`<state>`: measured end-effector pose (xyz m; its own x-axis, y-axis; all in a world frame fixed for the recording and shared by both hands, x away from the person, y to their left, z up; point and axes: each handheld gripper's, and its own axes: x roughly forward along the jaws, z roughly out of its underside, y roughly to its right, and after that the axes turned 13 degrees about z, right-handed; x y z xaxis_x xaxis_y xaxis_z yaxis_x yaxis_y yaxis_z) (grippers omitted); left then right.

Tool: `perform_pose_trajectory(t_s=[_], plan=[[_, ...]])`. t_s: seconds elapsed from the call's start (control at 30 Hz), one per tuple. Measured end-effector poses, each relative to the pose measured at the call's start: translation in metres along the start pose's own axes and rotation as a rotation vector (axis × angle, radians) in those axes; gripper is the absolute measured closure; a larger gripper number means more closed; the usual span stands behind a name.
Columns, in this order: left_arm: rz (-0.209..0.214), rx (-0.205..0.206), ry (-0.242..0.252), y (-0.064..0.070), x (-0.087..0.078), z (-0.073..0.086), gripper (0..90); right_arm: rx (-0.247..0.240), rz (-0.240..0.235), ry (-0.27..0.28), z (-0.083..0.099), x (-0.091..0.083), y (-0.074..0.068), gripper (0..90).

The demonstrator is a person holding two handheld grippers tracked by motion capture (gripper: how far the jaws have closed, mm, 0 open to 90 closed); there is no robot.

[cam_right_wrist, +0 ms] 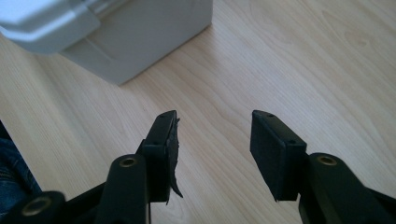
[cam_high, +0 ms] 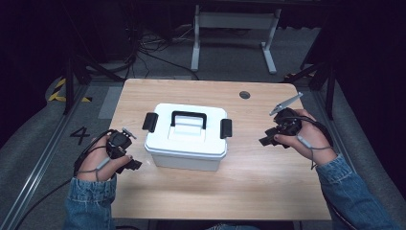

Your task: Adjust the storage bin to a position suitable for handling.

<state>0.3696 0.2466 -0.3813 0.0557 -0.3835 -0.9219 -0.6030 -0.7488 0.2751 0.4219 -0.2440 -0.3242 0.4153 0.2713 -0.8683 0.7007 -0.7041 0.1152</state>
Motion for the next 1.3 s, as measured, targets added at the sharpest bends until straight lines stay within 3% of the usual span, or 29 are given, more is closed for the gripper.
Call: perform_pose_trajectory(t_s=[0.37,0.5,0.6,0.93,1.3], plan=[[-0.01,0.022,-0.023,0.0,0.001,-0.001,25.6,-0.034,-0.031,0.045,-0.039,-0.008,-0.01,52.2],[-0.007,0.013,-0.027,0.0,0.002,-0.001,25.8,-0.047,-0.045,0.059,-0.055,-0.009,-0.013,52.0],[0.007,-0.016,-0.03,0.001,0.002,-0.001,26.0,-0.055,-0.056,0.065,-0.066,-0.01,-0.016,51.9],[0.012,-0.025,-0.026,0.0,0.001,-0.001,26.2,-0.088,-0.084,0.094,-0.095,-0.009,-0.027,51.2],[0.008,-0.023,-0.021,-0.001,-0.001,0.0,26.0,-0.079,-0.103,0.131,-0.124,0.0,-0.035,47.7]])
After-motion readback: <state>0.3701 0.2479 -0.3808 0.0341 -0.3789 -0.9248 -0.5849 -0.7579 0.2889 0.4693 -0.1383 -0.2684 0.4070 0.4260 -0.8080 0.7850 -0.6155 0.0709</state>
